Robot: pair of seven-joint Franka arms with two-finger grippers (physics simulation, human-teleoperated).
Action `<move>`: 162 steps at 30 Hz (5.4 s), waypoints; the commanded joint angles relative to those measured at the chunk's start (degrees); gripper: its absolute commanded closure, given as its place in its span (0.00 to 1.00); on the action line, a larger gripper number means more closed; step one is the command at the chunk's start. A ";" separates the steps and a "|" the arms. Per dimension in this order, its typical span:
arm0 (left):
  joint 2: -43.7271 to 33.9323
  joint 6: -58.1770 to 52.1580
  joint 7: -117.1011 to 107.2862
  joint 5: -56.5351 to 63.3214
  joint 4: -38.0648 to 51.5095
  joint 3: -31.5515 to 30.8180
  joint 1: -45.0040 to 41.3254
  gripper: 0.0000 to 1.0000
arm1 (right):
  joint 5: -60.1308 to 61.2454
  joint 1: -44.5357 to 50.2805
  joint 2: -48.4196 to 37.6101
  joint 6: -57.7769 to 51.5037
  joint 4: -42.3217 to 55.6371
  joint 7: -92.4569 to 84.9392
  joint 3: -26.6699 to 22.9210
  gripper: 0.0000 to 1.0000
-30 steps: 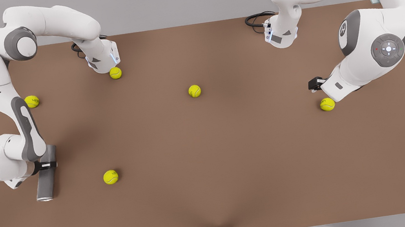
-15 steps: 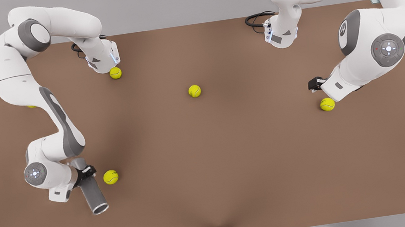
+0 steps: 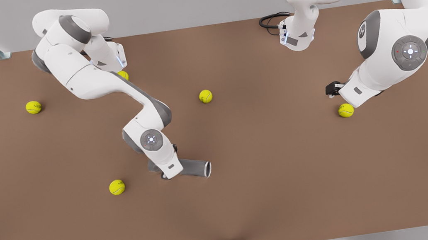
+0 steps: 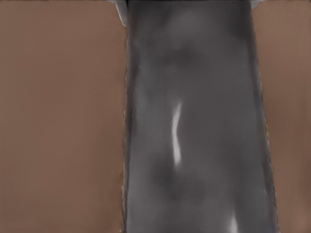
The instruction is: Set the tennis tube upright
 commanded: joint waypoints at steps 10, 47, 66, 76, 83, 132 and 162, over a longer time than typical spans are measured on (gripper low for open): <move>0.35 0.26 0.09 0.01 0.00 0.00 0.00 0.00 | 2.68 15.75 12.69 -0.09 18.06 -2.83 -4.39 0.22; 49.83 42.19 13.27 -71.62 13.53 -9.84 0.79 0.00 | 21.93 3.97 -34.06 -39.29 3.30 33.82 -35.59 0.00; 52.29 46.49 22.50 -71.54 13.53 -12.75 -1.49 0.00 | 22.98 0.63 -33.71 -39.90 5.24 33.82 -35.50 0.00; 52.38 48.43 22.50 -71.71 13.62 -14.15 -1.93 0.00 | 22.80 0.54 -33.71 -39.99 5.24 33.82 -35.50 0.00; 53.26 48.96 24.08 -71.62 13.62 -14.85 -3.25 0.00 | 23.07 0.63 -33.71 -39.99 5.24 33.82 -35.50 0.00; 51.85 48.43 26.72 -71.36 10.63 -15.38 -4.57 0.60 | 23.07 0.98 -33.27 -40.87 5.15 33.99 -35.24 0.00; 44.12 42.37 25.31 -67.67 5.36 -10.90 -4.22 0.69 | 22.54 -2.53 -33.27 -42.01 6.73 33.73 -35.41 0.00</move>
